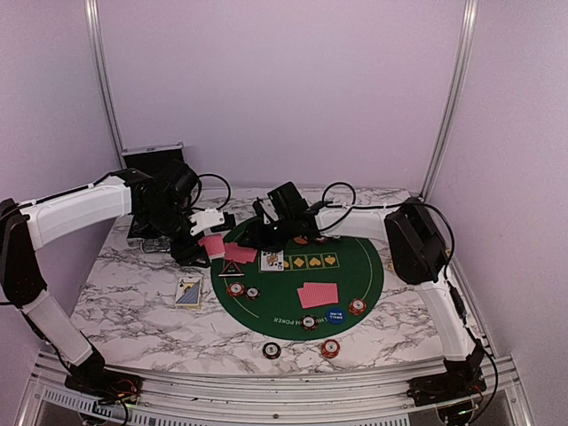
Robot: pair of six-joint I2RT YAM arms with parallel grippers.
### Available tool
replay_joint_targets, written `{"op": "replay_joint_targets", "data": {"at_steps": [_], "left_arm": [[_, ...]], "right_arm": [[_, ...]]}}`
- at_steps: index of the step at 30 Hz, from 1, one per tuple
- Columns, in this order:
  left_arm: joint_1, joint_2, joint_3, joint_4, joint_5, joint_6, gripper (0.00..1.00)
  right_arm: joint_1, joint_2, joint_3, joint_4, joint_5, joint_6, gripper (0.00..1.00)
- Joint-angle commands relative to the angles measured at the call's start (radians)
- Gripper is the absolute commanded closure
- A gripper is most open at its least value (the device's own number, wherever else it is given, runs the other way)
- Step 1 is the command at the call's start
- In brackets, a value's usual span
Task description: Distribute texas hold em gaming equipment
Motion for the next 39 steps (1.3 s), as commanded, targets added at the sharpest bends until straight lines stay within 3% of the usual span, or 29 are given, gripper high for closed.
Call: {"op": "replay_joint_targets", "data": {"at_steps": [1, 23, 39], "left_arm": [[0.008, -0.008, 0.012, -0.027, 0.025, 0.012, 1.0], [0.012, -0.011, 0.01, -0.027, 0.036, 0.006, 1.0], [0.014, -0.008, 0.018, -0.027, 0.031, 0.006, 1.0]], "right_arm": [[0.002, 0.024, 0.023, -0.032, 0.034, 0.017, 0.41], [-0.002, 0.089, 0.038, -0.072, 0.033, 0.019, 0.33], [0.035, 0.166, 0.115, -0.022, -0.074, 0.077, 0.27]]}}
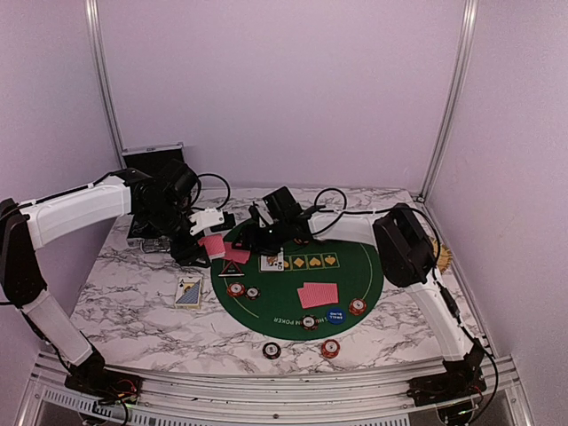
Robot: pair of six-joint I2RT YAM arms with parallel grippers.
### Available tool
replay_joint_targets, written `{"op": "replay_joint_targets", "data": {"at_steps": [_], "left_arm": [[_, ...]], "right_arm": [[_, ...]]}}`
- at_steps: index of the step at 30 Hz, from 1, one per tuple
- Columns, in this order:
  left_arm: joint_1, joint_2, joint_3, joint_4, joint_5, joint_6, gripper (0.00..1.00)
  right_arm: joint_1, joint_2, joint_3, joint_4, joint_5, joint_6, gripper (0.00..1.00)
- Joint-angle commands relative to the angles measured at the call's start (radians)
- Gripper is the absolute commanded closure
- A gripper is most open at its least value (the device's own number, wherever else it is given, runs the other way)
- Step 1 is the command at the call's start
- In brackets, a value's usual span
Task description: Distribute texas hold em gaming equipment
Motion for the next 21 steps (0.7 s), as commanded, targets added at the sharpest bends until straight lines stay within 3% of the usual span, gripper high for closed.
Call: {"op": "replay_joint_targets", "data": {"at_steps": [1, 8, 21], "left_arm": [[0.008, -0.009, 0.018, -0.026, 0.014, 0.006, 1.0], [0.008, -0.006, 0.018, -0.026, 0.017, 0.006, 1.0], [0.008, 0.011, 0.025, -0.026, 0.021, 0.006, 1.0]], "right_arm": [[0.031, 0.058, 0.008, -0.012, -0.044, 0.041, 0.26], [0.015, 0.032, -0.005, 0.024, -0.085, 0.064, 0.25], [-0.108, -0.239, -0.223, 0.08, -0.127, -0.008, 0.17]]}}
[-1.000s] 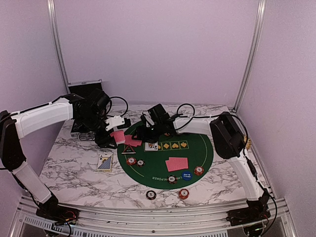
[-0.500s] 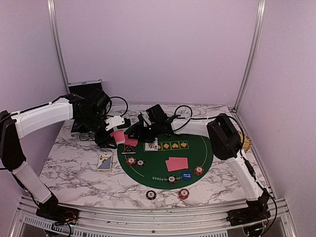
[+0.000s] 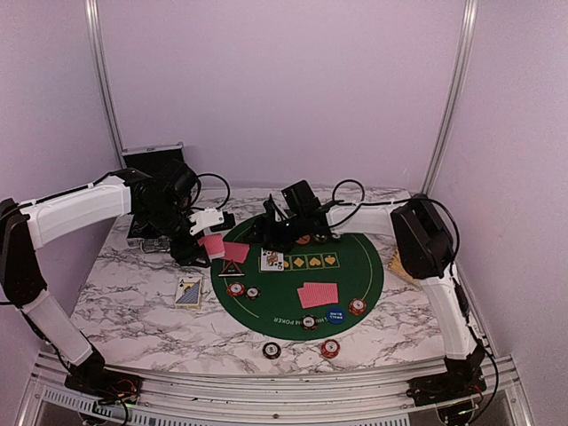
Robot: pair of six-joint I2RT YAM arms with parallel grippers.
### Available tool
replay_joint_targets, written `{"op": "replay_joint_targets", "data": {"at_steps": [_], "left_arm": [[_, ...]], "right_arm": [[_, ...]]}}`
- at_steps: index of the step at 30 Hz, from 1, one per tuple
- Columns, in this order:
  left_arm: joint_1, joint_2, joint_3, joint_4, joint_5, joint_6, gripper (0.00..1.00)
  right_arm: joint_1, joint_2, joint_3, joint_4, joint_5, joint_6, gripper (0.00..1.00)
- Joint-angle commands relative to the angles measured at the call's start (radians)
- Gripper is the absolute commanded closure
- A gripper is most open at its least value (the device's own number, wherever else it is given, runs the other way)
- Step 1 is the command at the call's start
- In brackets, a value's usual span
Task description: Distribute texas hold em gaming equipment
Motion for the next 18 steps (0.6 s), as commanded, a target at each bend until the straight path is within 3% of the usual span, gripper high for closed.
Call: {"op": "replay_joint_targets", "data": {"at_steps": [1, 9, 18], "left_arm": [[0.007, 0.011, 0.025, -0.026, 0.019, 0.006, 1.0], [0.007, 0.019, 0.031, -0.026, 0.026, 0.008, 1.0], [0.007, 0.016, 0.026, -0.026, 0.028, 0.008, 1.0]], "right_arm": [[-0.053, -0.132, -0.075, 0.012, -0.027, -0.042, 0.17], [-0.087, -0.26, -0.309, 0.043, -0.053, -0.069, 0.17], [-0.126, -0.253, -0.343, -0.03, -0.05, -0.128, 0.16]]}}
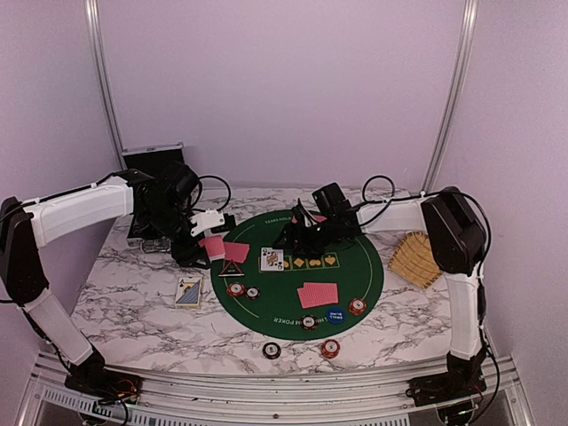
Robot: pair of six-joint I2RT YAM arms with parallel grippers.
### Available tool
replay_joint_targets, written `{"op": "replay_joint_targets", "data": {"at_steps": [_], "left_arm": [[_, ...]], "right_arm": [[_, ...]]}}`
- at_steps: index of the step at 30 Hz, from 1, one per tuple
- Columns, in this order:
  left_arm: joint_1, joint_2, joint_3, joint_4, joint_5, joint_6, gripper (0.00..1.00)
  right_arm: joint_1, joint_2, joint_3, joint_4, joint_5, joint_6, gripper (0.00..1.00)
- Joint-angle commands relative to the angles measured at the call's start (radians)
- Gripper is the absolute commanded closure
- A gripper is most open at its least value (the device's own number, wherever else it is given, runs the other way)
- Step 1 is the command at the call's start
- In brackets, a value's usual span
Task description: Distribute texas hold em gaming equipment
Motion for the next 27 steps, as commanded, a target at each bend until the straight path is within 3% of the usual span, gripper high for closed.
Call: {"op": "replay_joint_targets", "data": {"at_steps": [1, 9, 17, 27], "left_arm": [[0.004, 0.0, 0.026, -0.025, 0.024, 0.007, 1.0], [0.004, -0.004, 0.024, -0.025, 0.026, 0.009, 1.0], [0.004, 0.016, 0.033, -0.024, 0.04, 0.014, 1.0], [0.001, 0.036, 0.047, -0.025, 0.041, 0.014, 1.0]], "right_arm": [[-0.028, -0.005, 0.006, -0.026, -0.011, -0.044, 0.16], [-0.044, -0.002, 0.002, 0.02, -0.059, -0.009, 0.17], [0.02, -0.083, -0.109, 0.23, -0.204, 0.151, 0.13], [0.148, -0.058, -0.104, 0.504, -0.331, 0.384, 0.12]]}}
